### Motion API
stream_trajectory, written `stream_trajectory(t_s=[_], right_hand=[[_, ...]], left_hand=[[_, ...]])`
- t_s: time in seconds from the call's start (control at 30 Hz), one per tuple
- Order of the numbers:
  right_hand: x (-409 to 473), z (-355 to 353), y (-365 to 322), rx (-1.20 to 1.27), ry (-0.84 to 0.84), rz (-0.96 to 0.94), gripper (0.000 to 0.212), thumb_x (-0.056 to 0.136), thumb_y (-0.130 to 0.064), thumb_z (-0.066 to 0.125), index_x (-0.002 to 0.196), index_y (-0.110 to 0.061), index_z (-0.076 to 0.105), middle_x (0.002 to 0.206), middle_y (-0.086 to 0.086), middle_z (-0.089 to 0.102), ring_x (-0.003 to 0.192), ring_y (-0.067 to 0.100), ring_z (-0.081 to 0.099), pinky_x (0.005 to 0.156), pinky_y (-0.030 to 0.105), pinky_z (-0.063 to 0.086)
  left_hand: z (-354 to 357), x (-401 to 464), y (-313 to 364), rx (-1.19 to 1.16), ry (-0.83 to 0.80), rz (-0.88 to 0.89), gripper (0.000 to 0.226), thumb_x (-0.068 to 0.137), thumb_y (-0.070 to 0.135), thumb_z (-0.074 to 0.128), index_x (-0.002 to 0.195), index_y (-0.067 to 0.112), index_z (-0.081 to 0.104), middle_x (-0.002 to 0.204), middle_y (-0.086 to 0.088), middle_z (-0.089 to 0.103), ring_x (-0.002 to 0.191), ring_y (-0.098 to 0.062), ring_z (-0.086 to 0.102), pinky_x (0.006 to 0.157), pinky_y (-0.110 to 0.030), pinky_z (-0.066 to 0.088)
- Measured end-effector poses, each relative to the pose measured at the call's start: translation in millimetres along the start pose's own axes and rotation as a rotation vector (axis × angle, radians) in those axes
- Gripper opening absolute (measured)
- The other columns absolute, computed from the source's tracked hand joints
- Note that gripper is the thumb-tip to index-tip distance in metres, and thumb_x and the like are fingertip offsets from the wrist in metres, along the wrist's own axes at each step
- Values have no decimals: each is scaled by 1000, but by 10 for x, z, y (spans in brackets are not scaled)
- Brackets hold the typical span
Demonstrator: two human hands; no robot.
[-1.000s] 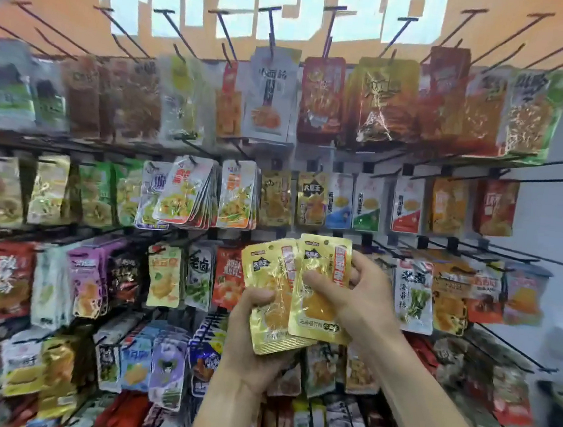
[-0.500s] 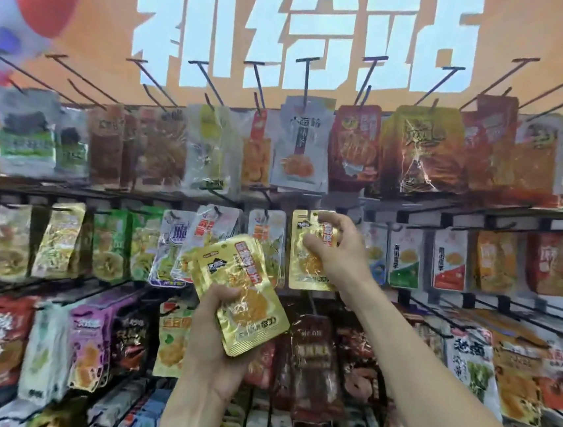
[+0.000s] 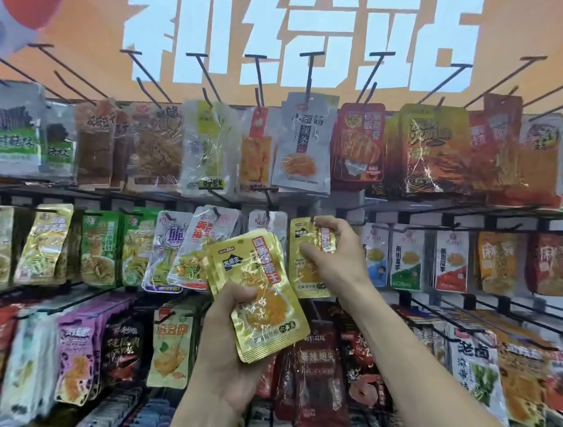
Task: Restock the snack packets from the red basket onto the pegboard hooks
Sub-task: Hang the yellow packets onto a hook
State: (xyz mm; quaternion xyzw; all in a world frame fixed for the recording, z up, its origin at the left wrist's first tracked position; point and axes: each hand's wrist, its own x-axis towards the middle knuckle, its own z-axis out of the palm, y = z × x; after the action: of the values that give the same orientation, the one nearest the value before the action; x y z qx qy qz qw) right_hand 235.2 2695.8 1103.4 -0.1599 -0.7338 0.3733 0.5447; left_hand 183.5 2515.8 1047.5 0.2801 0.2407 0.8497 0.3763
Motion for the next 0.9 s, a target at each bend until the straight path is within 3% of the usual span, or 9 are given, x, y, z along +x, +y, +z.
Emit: stream_trajectory(t_s=[0.2, 0.33, 0.4, 0.47, 0.57, 0.67, 0.8, 0.9], right_hand=[[230, 142, 65, -198, 4, 48, 55, 85, -21, 85, 134, -26, 58, 135, -5, 59, 128, 22, 55, 108, 48, 49], [183, 148, 135, -400, 40, 79, 58, 89, -34, 79, 142, -26, 56, 139, 7, 57, 131, 26, 52, 110, 43, 42], [-111, 39, 45, -283, 152, 61, 45, 90, -45, 76, 129, -26, 64, 129, 1, 63, 121, 20, 58, 103, 41, 49], [-462, -55, -146, 29, 85, 128, 44, 83, -55, 80, 110, -23, 70, 112, -2, 70, 104, 16, 66, 86, 35, 56], [-733, -92, -288, 198, -169, 264, 52, 67, -43, 94, 106, -17, 72, 102, 6, 75, 90, 21, 75, 73, 33, 61], [-755, -123, -275, 273, -154, 320, 47, 69, -22, 95, 108, -8, 73, 100, 14, 78, 87, 27, 78, 72, 35, 64], [-775, -194, -227, 363, -130, 358, 34, 83, -9, 83, 112, -1, 68, 97, 12, 80, 81, 24, 78, 62, 26, 59], [-738, -215, -191, 460, -110, 408, 29, 90, -3, 74, 116, -3, 62, 95, 12, 80, 77, 22, 77, 61, 30, 60]], left_hand=[[64, 3, -2, -2, -1, -46, 38, 73, 15, 66, 110, 9, 69, 92, -13, 74, 72, -28, 70, 57, -38, 62], [38, 17, -40, -17, 16, -69, 39, 73, 14, 66, 112, 10, 69, 92, -13, 73, 75, -28, 70, 67, -41, 63], [-8, 28, -69, -12, 7, -80, 36, 75, 13, 65, 111, 9, 69, 90, -13, 73, 73, -28, 70, 68, -41, 62], [-40, 37, -111, 10, 7, -85, 29, 81, 12, 63, 109, 8, 73, 92, -14, 74, 72, -29, 71, 72, -43, 61], [-47, 43, -176, 48, 2, -98, 28, 88, 11, 60, 109, 6, 78, 97, -19, 76, 75, -31, 72, 79, -46, 58], [-63, 47, -207, 82, -7, -93, 33, 87, 14, 68, 117, 7, 78, 104, -18, 77, 79, -31, 74, 74, -44, 62], [-77, 60, -206, 103, -7, -92, 31, 86, 25, 73, 110, 9, 83, 112, -18, 78, 86, -30, 77, 79, -43, 62], [-95, 83, -188, 115, 9, -87, 22, 87, 20, 71, 99, 9, 85, 110, -19, 78, 86, -32, 76, 84, -46, 60]])
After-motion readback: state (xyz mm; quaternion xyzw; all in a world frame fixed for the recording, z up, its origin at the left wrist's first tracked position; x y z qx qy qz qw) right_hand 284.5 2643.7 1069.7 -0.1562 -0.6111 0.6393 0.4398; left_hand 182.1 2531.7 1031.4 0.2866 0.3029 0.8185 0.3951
